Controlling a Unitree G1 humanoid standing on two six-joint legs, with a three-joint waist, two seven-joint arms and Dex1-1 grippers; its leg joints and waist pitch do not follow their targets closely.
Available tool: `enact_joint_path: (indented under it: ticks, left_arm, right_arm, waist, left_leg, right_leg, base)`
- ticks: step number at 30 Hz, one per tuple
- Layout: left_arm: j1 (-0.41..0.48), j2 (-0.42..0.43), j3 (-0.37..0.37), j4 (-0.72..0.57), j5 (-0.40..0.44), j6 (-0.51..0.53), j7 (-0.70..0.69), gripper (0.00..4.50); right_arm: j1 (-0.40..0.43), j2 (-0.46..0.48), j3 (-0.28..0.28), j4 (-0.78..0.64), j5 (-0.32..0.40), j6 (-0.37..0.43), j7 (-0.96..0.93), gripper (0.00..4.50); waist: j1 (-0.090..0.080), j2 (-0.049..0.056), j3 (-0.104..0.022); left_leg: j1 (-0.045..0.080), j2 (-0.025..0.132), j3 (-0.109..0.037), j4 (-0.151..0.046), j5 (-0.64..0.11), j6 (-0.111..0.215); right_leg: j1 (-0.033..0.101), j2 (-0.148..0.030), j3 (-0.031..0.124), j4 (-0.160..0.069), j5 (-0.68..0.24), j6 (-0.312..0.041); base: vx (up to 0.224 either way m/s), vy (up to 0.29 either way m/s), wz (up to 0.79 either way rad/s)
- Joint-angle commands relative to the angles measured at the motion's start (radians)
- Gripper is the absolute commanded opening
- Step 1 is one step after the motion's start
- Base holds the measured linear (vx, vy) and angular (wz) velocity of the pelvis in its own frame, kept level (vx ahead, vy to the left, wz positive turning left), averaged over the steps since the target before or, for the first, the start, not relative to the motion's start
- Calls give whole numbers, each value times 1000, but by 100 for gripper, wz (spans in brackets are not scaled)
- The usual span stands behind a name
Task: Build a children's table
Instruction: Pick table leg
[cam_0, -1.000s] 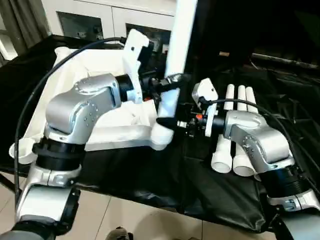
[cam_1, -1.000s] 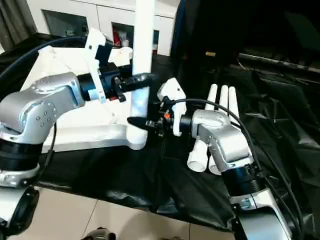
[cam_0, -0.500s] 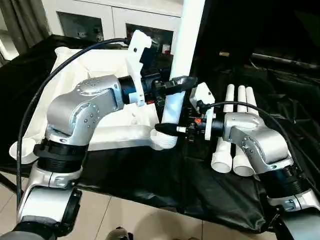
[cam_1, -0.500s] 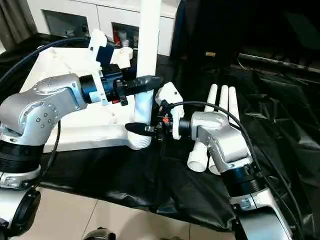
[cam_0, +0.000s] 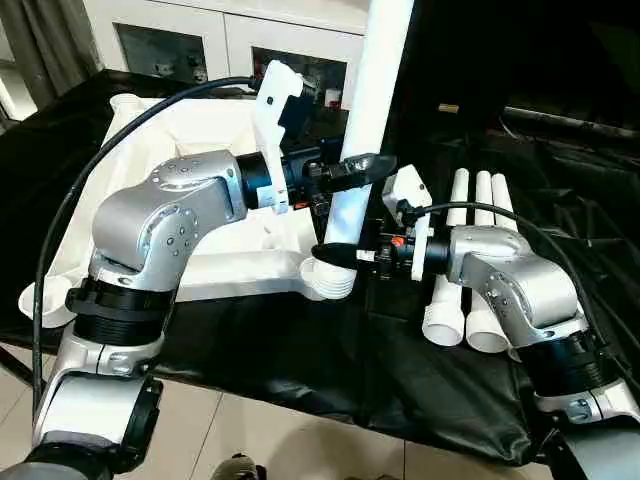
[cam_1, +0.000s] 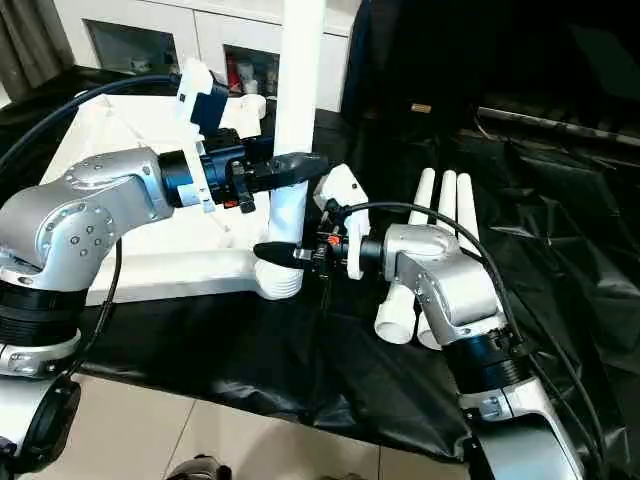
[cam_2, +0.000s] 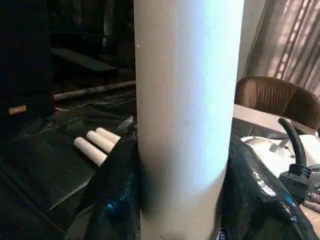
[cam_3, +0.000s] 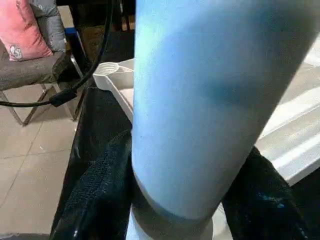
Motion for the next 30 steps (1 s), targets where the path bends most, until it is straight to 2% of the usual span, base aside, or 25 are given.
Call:
enact_joint_path:
  ticks: [1, 4, 5, 7, 8, 9, 12, 14, 17, 18, 21, 23, 27, 30]
  left_arm:
    - [-11, -7, 19, -24, 3, -6, 16, 183]
    - [-12, -7, 21, -27, -2, -5, 14, 183]
    - [-11, -7, 20, -29, -2, -5, 12, 183]
    - [-11, -6, 19, -31, -3, -7, 8, 183]
    - [-11, -6, 18, -31, -3, -8, 8, 183]
    - [-11, -6, 16, -32, -3, -9, 5, 183]
    - [-9, -5, 13, -38, -5, -6, 0, 183]
    - [-6, -4, 11, -42, -7, -5, -3, 183]
    - [-5, -5, 10, -46, -8, -6, -4, 183]
    - [-4, -5, 10, -47, -8, -7, -4, 183]
    - [-5, -6, 15, -51, -12, -4, -3, 183]
    - [-6, -6, 18, -55, -16, -1, -2, 183]
    - [-5, -4, 19, -57, -18, 1, -6, 183]
    - [-2, -1, 18, -61, -17, 3, -8, 183]
  right_arm:
    - [11, 5, 11, -13, 5, 3, 22, 196]
    - [14, 6, 15, -12, -9, -16, 15, 196]
    - [14, 7, 15, -9, -14, -22, 10, 230]
    - [14, 11, 14, -8, -7, -13, 9, 265]
    - [14, 11, 14, -8, -6, -11, 10, 267]
    - [12, 11, 18, -7, -8, -11, 7, 274]
    - [11, 12, 21, -6, -13, -15, 3, 280]
    - [11, 13, 20, -5, -11, -13, 4, 280]
    - [10, 14, 18, -5, -7, -9, 9, 280]
    - [11, 16, 16, -5, -3, -5, 10, 250]
    - [12, 17, 15, -5, 5, 3, 16, 237]
    - [12, 18, 16, -6, 7, 7, 19, 210]
    - [13, 21, 13, -5, 5, 6, 14, 197]
    - [13, 22, 9, -5, 6, 6, 12, 196]
  waist:
    - [4, 6, -83]
    - [4, 6, -84]
    - [4, 6, -84]
    - [3, 6, -83]
    - [3, 6, -83]
    - [3, 2, -83]
    - [3, 4, -83]
    - [3, 1, -83]
    - [4, 3, -83]
    - [4, 2, -82]
    - [4, 3, -82]
    - [4, 3, -82]
    - [4, 7, -83]
    - [3, 4, -83]
  left_leg:
    - [18, 68, -25, -79, -151, -20]
    - [17, 67, -25, -79, -148, -21]
    - [17, 67, -25, -79, -146, -20]
    - [18, 67, -25, -79, -152, -21]
    - [18, 67, -25, -79, -154, -21]
    - [18, 68, -25, -79, -155, -20]
    - [18, 68, -25, -79, -151, -21]
    - [18, 68, -25, -80, -152, -21]
    - [18, 68, -25, -79, -148, -21]
    - [17, 68, -25, -79, -148, -20]
    - [18, 68, -25, -79, -151, -21]
    - [18, 68, -25, -80, -156, -23]
    - [18, 67, -26, -79, -153, -23]
    - [17, 67, -25, -79, -148, -21]
  right_leg:
    - [57, -74, 52, -64, -173, -215]
    - [58, -74, 52, -63, -167, -216]
    - [57, -74, 52, -62, -163, -217]
    - [57, -74, 52, -63, -170, -217]
    - [57, -74, 52, -63, -173, -217]
    - [57, -74, 52, -64, -179, -216]
    - [56, -74, 52, -64, -176, -215]
    - [57, -74, 52, -64, -181, -213]
    - [57, -75, 52, -63, -178, -214]
    - [57, -75, 52, -64, -181, -212]
    - [56, -75, 52, -64, -191, -209]
    - [56, -74, 52, -65, -194, -208]
    - [56, -74, 52, -64, -186, -209]
    - [57, -74, 52, -62, -172, -212]
  base:
    - [0, 0, 0]
    - [0, 0, 0]
    - [0, 0, 0]
    - [0, 0, 0]
    - [0, 0, 0]
    - [0, 0, 0]
    - [0, 0, 0]
    - [0, 0, 0]
    - [0, 0, 0]
    - [0, 0, 0]
    - [0, 0, 0]
    - [0, 0, 0]
    - [0, 0, 0]
    - [0, 0, 0]
